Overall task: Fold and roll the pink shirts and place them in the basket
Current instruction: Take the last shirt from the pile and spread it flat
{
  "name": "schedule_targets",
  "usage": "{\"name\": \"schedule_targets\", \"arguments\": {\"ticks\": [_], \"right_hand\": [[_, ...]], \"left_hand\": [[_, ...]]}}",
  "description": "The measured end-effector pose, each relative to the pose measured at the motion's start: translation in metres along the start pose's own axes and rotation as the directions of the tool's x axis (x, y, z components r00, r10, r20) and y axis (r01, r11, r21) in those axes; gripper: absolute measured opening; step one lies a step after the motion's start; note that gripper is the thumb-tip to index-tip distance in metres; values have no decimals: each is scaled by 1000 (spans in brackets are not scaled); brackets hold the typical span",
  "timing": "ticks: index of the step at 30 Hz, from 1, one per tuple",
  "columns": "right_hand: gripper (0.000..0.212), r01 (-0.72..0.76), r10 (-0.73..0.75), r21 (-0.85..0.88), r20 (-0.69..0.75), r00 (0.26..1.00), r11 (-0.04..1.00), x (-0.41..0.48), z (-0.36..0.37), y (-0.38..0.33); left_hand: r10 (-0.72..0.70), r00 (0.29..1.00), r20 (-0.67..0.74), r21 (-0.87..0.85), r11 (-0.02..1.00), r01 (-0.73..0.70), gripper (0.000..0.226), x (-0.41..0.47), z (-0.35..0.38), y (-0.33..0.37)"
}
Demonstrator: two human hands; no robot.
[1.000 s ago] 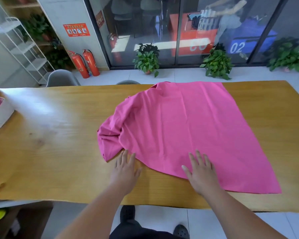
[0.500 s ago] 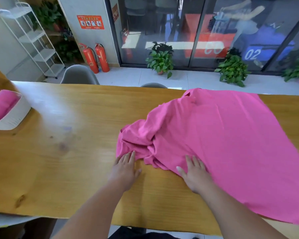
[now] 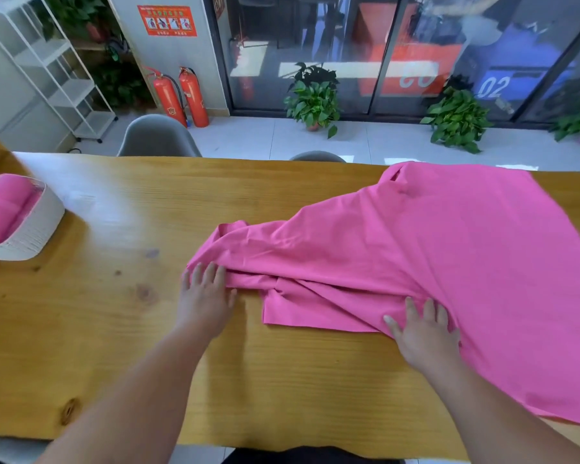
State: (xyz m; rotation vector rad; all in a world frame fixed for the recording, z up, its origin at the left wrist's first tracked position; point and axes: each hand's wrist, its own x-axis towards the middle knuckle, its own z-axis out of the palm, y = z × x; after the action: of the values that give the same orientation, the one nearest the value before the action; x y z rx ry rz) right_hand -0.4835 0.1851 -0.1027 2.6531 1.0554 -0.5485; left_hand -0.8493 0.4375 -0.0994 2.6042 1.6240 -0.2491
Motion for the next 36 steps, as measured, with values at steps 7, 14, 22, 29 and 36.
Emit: {"name": "schedule_targets", "arguments": {"ticks": [7,14,22,29,36], "right_hand": [[84,336,-337,-33,-61,939,941,-30,12,-62],[87,277,-277,0,-23,961,961,-29,9,-47],[85,217,-218,28,3,976,976,-29,2,-53],[82,212,-222,-77,-164,961,974,-41,12,-34],[118,250,-254,-59,-63,965,966,-67,29,-28]], "left_hand": [[508,852,-123,-77,852,-519,61,-61,37,77],[491,857,-156,73,871,-486,51,-48,43,27],[563,791,-238,105,825,-556,36,-48,37,8],[691,680,-245,50,709,-703,41,-110,56,19],[522,848,-88,-87,844,-529,54,-160,63,62]]}}
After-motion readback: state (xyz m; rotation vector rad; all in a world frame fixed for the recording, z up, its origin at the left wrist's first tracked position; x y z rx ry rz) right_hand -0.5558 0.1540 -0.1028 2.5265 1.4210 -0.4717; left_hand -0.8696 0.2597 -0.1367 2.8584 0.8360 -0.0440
